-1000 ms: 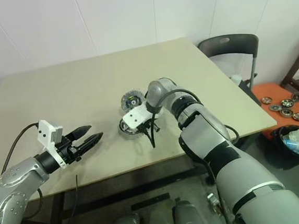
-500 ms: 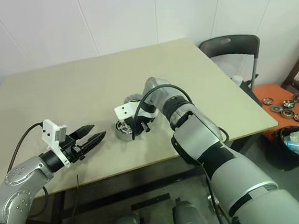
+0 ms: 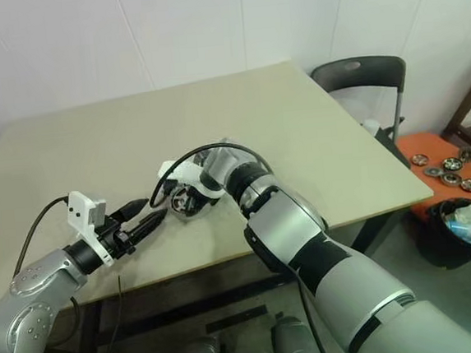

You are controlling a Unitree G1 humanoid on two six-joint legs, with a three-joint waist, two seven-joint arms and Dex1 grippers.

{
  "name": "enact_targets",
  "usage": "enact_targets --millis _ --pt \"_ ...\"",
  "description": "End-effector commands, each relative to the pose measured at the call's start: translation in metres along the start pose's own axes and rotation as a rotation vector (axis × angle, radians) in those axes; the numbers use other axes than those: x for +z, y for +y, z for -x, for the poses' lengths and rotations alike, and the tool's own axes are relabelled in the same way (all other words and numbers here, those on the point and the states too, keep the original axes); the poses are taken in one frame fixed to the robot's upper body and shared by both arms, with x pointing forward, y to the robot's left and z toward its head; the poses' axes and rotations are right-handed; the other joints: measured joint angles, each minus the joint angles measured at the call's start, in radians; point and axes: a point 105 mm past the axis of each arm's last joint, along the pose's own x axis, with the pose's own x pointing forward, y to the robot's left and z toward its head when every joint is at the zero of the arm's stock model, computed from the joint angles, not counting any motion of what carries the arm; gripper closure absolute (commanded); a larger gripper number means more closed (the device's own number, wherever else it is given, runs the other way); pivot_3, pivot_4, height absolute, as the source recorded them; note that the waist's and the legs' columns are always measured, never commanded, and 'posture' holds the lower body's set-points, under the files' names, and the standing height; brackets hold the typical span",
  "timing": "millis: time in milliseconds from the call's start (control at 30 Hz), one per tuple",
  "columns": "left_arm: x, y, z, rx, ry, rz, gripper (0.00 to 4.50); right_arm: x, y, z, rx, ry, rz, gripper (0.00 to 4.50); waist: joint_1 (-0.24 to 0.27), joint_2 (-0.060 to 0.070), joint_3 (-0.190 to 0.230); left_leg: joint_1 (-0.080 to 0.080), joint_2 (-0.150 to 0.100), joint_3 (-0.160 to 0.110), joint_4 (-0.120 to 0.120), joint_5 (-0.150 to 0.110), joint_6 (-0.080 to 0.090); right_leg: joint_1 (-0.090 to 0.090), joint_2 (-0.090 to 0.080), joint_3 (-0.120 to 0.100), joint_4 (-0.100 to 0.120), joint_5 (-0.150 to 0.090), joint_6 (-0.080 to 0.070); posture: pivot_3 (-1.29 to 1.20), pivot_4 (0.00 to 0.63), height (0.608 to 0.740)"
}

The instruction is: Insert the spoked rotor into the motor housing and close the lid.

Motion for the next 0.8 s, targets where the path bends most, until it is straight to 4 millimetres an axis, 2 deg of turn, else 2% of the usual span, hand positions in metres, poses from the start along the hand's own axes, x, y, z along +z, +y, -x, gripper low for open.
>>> enact_targets --millis 33,167,367,600,700,800 --pt "0.012 -0.004 0.002 0.0 -0.044 -0.04 1.4 0.016 -0.008 0.007 -0.092 -0.022 -0.008 4.42 0.001 0.0 0.0 0.0 0.0 0.0 0.0 0.0 0.0 0.0 0.0 0.0 0.0 0.0 0.0 0.0 0.0 0.74" --pt "0.011 -0.005 0.003 0.005 -0.043 -0.036 1.4 0.011 -0.012 0.007 -0.126 0.001 0.023 4.42 0.001 0.0 0.0 0.0 -0.001 0.0 0.002 0.0 0.0 0.001 0.0 0.0 0.001 0.0 0.0 0.0 0.0 0.74" --pt "0.011 -0.003 0.004 0.009 -0.044 -0.038 1.4 0.012 -0.01 0.005 -0.123 -0.006 -0.012 2.48 0.0 0.0 0.0 -0.001 0.0 0.0 0.001 0.0 0.0 0.0 0.0 0.0 0.0 -0.001 0.002 0.0 0.0 0.74" --pt "0.012 -0.003 0.003 0.003 -0.045 -0.042 1.4 0.028 -0.004 0.015 -0.062 -0.053 -0.031 2.48 -0.001 0.0 0.0 -0.001 -0.001 0.0 0.001 0.0 0.0 0.0 -0.001 0.0 0.0 0.0 0.001 0.0 0.0 0.74" --pt "0.013 -0.003 0.003 0.0 -0.048 -0.042 1.4 0.044 0.006 0.028 0.04 -0.106 -0.023 2.48 -0.003 0.0 0.0 -0.002 0.0 0.0 0.0 0.0 0.0 -0.002 0.0 0.0 0.0 0.001 0.001 0.0 0.0 0.74" --pt "0.013 -0.003 0.002 -0.005 -0.049 -0.045 1.4 0.059 0.021 0.051 0.213 -0.172 0.003 2.48 -0.002 0.0 0.0 -0.003 0.0 0.0 -0.002 0.0 0.0 -0.003 0.0 0.0 -0.001 0.001 0.001 0.0 0.0 0.74"
